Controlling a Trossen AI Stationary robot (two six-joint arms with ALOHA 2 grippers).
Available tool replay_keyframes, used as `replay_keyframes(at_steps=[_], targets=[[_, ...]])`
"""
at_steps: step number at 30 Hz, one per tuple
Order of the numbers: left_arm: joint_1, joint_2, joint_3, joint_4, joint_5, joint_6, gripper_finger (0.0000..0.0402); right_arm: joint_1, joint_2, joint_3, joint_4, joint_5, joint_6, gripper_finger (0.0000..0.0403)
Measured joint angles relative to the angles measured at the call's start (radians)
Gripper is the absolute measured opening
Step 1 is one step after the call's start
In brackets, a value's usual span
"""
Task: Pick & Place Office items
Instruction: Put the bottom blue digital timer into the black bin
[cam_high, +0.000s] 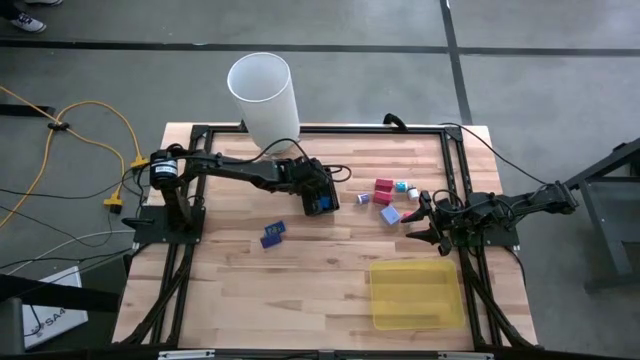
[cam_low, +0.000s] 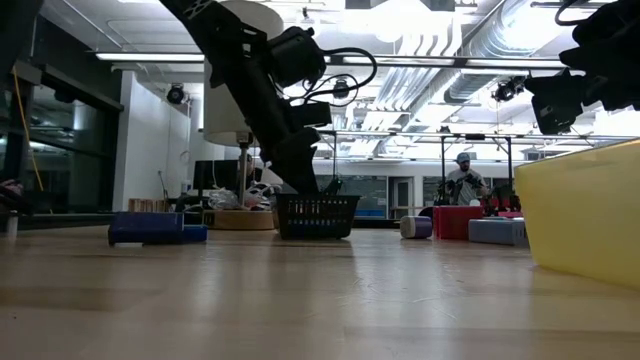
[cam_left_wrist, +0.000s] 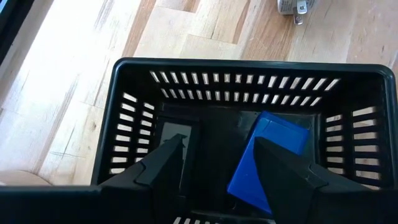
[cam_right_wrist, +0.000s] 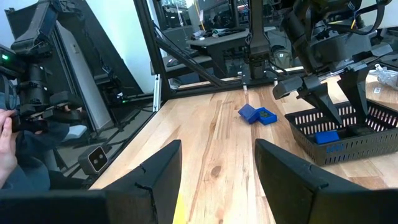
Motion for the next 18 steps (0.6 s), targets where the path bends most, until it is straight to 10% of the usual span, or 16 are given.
replay_keyframes(at_steps=[18], targets=[[-0.009,-0.065,0.000,0.059,0.015,0.049,0.0191,0.000,0.000,0.000,0.000,0.000,0.000,0.0190]])
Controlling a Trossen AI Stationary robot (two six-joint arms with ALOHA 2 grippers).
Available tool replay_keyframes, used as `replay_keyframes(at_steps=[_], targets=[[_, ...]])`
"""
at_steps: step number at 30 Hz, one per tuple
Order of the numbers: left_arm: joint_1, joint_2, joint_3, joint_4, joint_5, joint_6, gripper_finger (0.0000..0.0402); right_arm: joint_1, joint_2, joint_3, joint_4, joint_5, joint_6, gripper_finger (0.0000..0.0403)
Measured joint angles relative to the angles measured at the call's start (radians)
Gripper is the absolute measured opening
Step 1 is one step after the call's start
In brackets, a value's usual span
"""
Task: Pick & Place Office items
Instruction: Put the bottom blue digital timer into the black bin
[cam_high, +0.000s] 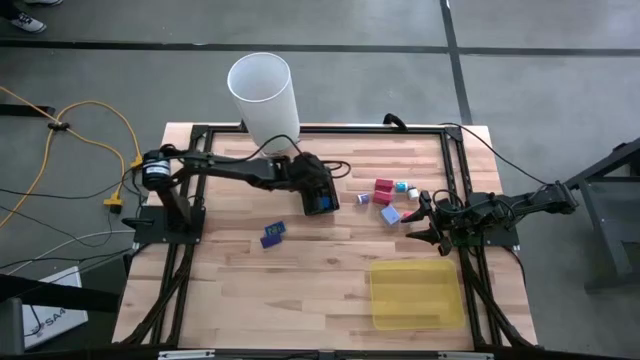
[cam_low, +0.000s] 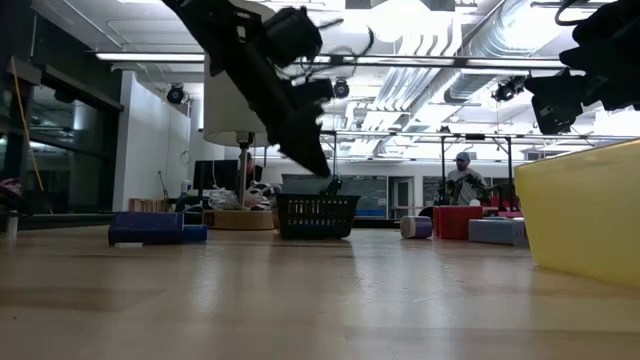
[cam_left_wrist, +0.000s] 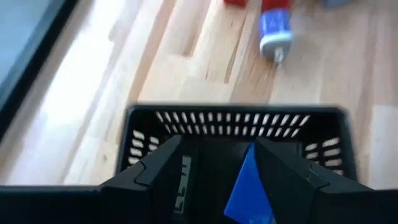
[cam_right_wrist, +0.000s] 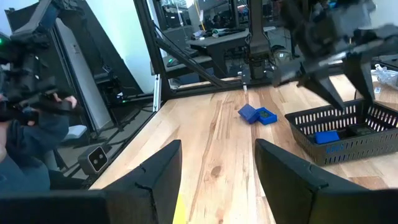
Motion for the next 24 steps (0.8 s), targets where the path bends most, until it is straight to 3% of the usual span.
replay_keyframes(at_steps=[12,24], targets=[[-0.048,-0.173,0.000,0.025,-0.007,0.057,0.0191,0.000,0.000,0.000,0.000,0.000,0.000,0.0190],[-0.083,-0.182,0.000,0.025,-0.009,0.049,0.0190,0.000,0.000,0.000,0.000,0.000,0.000,0.0190]])
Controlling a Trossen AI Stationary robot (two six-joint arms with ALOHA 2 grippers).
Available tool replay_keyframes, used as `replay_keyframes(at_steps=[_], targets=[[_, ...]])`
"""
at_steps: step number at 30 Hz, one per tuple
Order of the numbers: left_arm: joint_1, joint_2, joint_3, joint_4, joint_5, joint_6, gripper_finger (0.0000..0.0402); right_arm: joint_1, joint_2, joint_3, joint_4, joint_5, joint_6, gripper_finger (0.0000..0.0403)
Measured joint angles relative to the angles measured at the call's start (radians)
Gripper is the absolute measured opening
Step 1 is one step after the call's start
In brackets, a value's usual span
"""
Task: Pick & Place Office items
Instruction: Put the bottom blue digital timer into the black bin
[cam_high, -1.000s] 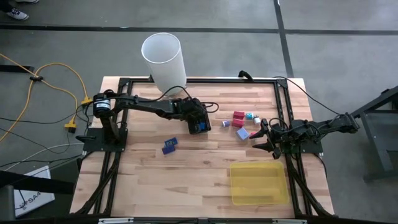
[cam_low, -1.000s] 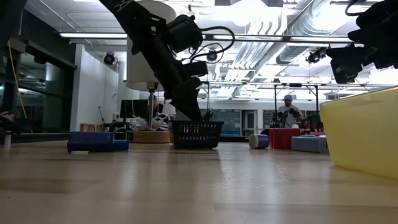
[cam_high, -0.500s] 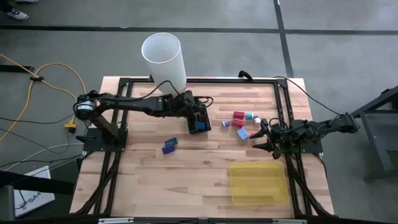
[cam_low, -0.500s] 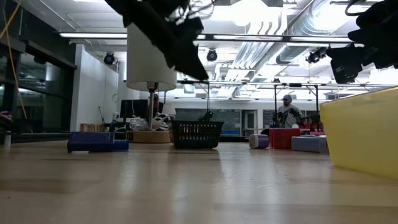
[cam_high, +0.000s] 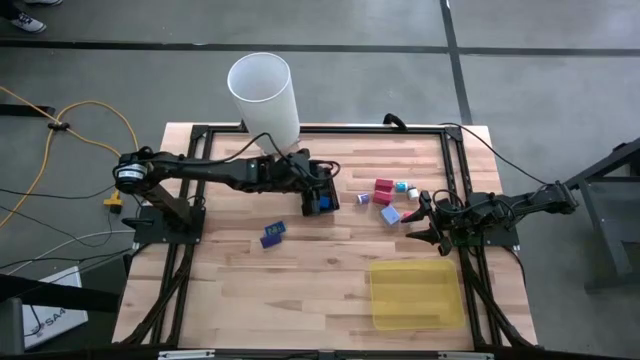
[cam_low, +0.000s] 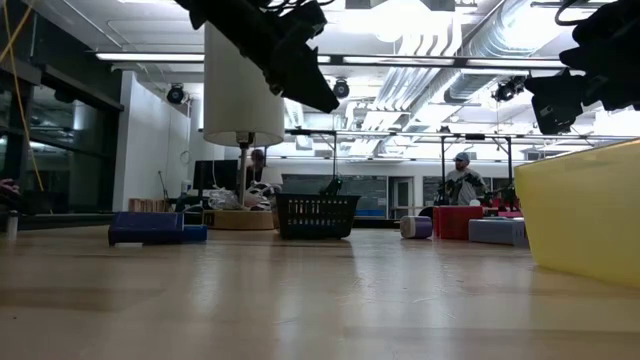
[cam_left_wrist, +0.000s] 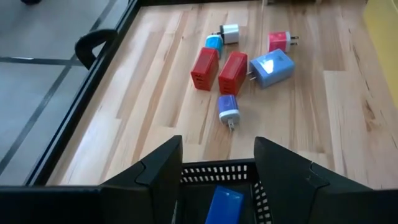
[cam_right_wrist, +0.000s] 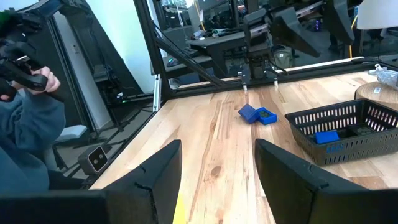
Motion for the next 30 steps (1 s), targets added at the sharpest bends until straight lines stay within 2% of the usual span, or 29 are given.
replay_keyframes(at_steps=[7,12,22,30], targets=[[-0.022,0.000,0.000,-0.032,0.000,-0.038,0.0190,0.000,0.000,0.000,0.000,0.000,0.000,0.0190],[-0.065,0.000,0.000,-0.113,0.001,-0.128,0.0190,0.000,0.000,0.000,0.000,0.000,0.000,0.0190],[-0.185,0.000,0.000,-0.408,0.001,-0.439,0.0190,0.000,0.000,0.000,0.000,0.000,0.000,0.0190],[-0.269,0.000,0.000,-0.561,-0.005,-0.649,0.0191,0.000,0.000,0.000,0.000,0.000,0.000,0.0190]])
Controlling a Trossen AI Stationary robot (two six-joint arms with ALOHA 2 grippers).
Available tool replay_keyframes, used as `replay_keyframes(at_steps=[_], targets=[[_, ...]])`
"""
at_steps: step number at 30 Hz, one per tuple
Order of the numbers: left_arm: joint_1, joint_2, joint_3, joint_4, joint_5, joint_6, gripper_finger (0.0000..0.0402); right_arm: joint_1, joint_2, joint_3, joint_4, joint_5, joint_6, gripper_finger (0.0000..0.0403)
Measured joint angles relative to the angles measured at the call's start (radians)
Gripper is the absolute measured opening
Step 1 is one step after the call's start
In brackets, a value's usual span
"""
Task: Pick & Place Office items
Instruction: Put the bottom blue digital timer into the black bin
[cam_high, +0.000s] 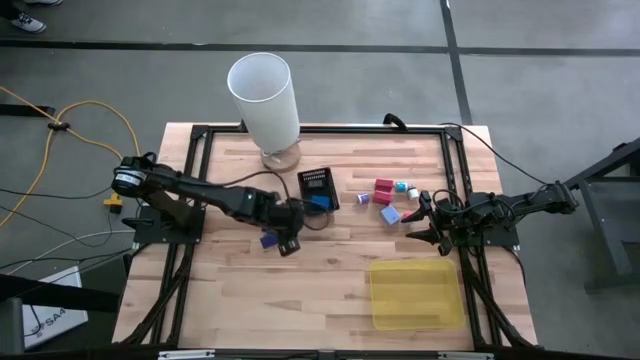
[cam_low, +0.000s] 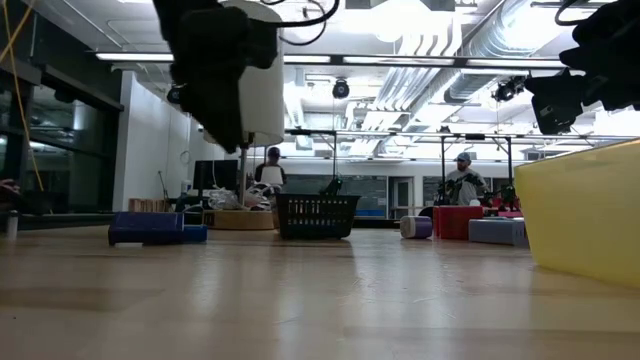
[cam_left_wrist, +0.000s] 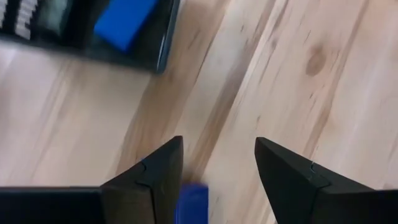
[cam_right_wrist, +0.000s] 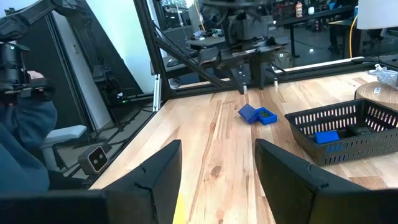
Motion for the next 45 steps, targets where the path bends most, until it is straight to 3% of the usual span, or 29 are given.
replay_keyframes(at_steps=[5,16,31,45], targets=[[-0.024,0.000,0.000,-0.081,-0.014,-0.107,0.0191,0.000,0.000,0.000,0.000,0.000,0.000,0.0190],[-0.024,0.000,0.000,-0.114,-0.016,-0.142,0.0191,0.000,0.000,0.000,0.000,0.000,0.000,0.0190],[-0.070,0.009,0.000,-0.278,-0.019,-0.472,0.0191,0.000,0.000,0.000,0.000,0.000,0.000,0.0190],[-0.194,0.043,-0.002,-0.298,-0.087,-0.504,0.0191,0.000,0.000,0.000,0.000,0.000,0.000,0.0190]])
